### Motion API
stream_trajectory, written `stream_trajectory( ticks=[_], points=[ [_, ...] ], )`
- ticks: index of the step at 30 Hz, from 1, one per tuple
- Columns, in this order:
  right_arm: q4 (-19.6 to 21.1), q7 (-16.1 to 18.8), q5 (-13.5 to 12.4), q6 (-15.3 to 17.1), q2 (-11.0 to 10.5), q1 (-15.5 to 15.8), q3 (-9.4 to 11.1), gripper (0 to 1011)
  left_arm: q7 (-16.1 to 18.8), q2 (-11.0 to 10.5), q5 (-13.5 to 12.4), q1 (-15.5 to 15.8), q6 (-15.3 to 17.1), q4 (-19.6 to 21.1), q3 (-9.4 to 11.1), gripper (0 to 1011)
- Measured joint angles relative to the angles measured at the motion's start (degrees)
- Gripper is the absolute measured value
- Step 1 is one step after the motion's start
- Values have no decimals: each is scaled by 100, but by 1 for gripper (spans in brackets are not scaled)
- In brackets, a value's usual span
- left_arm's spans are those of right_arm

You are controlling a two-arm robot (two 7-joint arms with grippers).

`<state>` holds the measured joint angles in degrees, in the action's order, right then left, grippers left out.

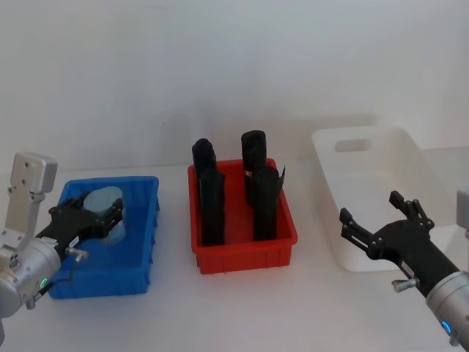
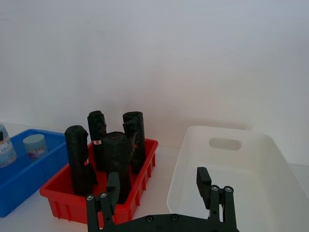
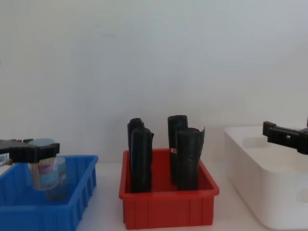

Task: Pick the cotton swabs from the blue box and place them into the white box.

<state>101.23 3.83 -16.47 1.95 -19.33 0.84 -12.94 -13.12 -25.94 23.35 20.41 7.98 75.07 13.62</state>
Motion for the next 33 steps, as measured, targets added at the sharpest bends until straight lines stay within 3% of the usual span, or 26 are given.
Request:
stream_trajectory(
  ticks=[7, 17, 33],
  points=[
    [0, 0, 0, 0, 0, -1, 0, 1002, -231, -63, -59, -2, 305, 482, -16, 670],
    [0, 0, 0, 0, 0, 0, 0, 1002, -848, -100, -130, 115, 799, 1092, 8, 670],
    [0, 0, 0, 0, 0, -1, 0, 1001, -1976, 48, -227, 494, 1242, 1463, 196, 670]
  ],
)
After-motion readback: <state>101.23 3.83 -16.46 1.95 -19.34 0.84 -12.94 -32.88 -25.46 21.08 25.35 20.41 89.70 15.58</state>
